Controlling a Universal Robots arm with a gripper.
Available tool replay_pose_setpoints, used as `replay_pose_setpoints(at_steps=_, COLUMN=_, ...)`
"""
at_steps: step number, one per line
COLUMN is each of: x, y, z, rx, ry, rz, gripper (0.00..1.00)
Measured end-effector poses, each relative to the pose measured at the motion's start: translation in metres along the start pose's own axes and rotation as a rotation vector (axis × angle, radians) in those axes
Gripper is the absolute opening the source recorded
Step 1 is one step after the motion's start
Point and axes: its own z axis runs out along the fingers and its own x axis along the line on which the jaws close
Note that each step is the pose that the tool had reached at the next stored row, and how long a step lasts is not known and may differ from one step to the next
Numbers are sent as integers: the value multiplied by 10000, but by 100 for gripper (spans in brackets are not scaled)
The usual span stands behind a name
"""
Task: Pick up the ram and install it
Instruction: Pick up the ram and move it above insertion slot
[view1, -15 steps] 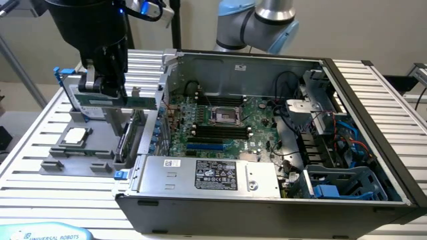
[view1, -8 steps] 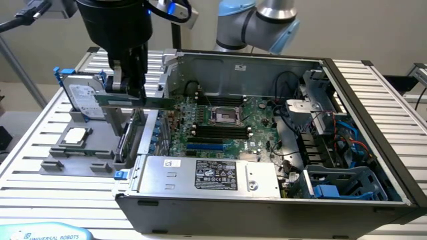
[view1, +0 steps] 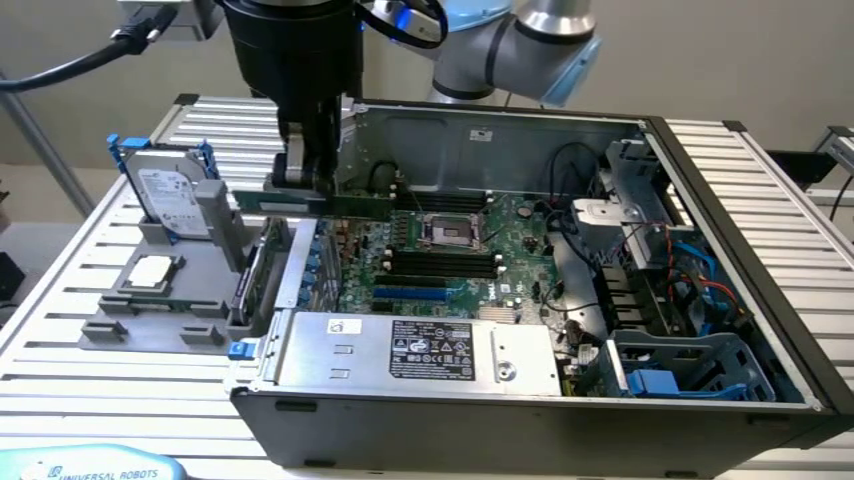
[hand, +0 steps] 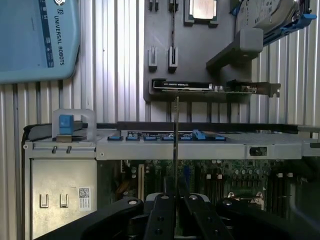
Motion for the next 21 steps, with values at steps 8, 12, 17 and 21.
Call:
replay_pose_setpoints(at_steps=8, x=-11, y=-365, z=-2, rx=-8, ry=0, rz=-2, gripper=13)
replay_pose_setpoints(at_steps=12, x=-33, y=-544, z=6, rx=-8, ry=-1, rz=-4, gripper=13)
replay_pose_setpoints(at_steps=17, x=-137, y=-713, z=49, rx=-8, ry=0, rz=-4, gripper=13)
replay_pose_setpoints(at_steps=21, x=-255, y=-823, z=94, rx=-8, ry=1, rz=-4, gripper=13)
